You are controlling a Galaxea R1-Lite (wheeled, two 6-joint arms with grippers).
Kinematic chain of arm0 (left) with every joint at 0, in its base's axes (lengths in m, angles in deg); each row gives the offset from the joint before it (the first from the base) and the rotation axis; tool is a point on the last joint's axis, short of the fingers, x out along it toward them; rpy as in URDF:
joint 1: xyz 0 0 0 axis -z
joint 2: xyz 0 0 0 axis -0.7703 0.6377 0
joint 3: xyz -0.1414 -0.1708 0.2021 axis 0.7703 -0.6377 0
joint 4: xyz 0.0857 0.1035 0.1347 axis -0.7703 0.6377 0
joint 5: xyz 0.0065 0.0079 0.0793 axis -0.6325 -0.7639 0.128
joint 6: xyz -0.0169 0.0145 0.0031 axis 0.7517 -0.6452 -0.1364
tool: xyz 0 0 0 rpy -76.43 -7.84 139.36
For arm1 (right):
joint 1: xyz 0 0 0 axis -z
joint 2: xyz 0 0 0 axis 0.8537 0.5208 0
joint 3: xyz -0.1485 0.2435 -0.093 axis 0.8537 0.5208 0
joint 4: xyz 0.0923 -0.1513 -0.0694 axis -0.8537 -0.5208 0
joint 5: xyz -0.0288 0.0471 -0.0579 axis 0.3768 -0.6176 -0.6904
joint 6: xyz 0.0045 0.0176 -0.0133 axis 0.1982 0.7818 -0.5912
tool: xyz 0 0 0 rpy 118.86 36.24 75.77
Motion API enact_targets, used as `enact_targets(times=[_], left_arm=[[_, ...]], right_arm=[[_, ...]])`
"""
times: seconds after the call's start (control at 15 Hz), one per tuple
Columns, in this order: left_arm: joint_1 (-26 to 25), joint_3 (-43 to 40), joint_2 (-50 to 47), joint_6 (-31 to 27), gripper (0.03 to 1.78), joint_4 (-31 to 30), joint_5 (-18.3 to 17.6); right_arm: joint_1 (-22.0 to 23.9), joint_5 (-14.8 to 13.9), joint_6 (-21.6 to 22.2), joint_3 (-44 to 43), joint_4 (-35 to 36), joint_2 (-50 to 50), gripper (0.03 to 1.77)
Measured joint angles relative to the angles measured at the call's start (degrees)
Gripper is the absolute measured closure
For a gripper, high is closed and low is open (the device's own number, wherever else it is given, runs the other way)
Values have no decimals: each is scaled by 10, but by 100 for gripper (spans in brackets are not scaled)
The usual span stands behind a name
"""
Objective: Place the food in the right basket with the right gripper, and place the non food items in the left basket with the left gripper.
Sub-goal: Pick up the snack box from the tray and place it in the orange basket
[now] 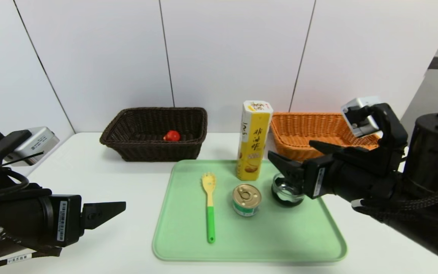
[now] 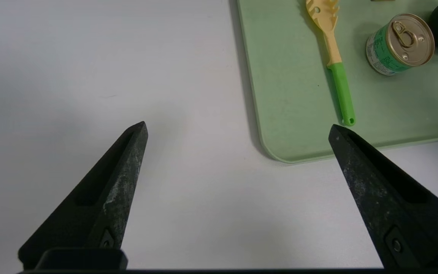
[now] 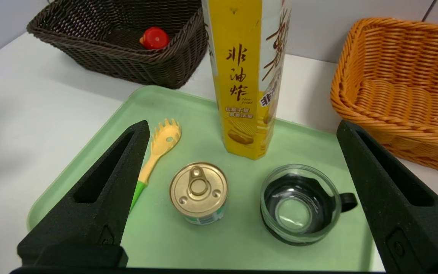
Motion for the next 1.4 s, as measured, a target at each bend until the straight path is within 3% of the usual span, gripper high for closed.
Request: enact_targets(times=[0.2, 0.33, 0.73, 1.4], left_arm=[[0, -4, -1, 0, 12, -2, 0], [0, -8, -1, 0, 12, -3, 0], [0, -8, 8, 0, 12, -4, -1], [0, -10, 17, 0, 12, -4, -1]], right_arm=[[-1, -15, -9, 40, 128, 57, 10], [-3, -32, -14, 46, 171, 84, 10], [-30, -72, -16, 22, 176, 141, 10], [-39, -102, -32, -50, 172, 218, 10]])
